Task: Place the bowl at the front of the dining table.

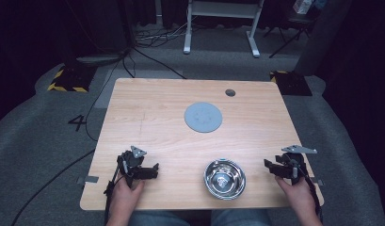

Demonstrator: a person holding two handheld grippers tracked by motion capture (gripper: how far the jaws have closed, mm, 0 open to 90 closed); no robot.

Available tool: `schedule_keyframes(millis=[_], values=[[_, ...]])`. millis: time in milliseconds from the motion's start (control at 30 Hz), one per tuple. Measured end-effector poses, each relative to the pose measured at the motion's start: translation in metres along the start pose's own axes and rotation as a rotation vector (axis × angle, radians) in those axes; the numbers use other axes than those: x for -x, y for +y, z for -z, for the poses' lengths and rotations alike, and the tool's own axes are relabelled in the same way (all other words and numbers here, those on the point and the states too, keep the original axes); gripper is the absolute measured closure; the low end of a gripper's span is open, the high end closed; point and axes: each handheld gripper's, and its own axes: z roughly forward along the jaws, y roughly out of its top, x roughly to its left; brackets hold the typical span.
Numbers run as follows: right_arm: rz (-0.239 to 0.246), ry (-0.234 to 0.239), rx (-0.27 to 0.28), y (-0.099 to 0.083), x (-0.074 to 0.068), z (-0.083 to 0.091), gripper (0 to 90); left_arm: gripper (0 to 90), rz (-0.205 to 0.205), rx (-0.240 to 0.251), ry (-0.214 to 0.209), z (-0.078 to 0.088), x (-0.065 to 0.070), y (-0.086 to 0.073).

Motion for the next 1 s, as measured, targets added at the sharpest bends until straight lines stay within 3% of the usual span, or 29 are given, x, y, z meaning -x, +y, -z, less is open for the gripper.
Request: schedule_keyframes(millis=[133,333,800,1000], values=[[0.000,-0.001,0.002,0.006,-0.006,0.007,45.9,0.4,0.000,0.000,0.000,0.000,0.000,0.000],[0.012,0.049,0.010,0.012,-0.016,0.010,48.0,0.4,0.000,0.000,0.000,0.000,0.000,0.000],[0.100,0.155,0.003,0.033,-0.059,0.000,48.6,0.4,0.000,0.000,0.000,0.000,0.000,0.000],[0.091,0.202,-0.003,0.039,-0.069,-0.006,47.9,0.4,0.000,0.000,0.000,0.000,0.000,0.000]])
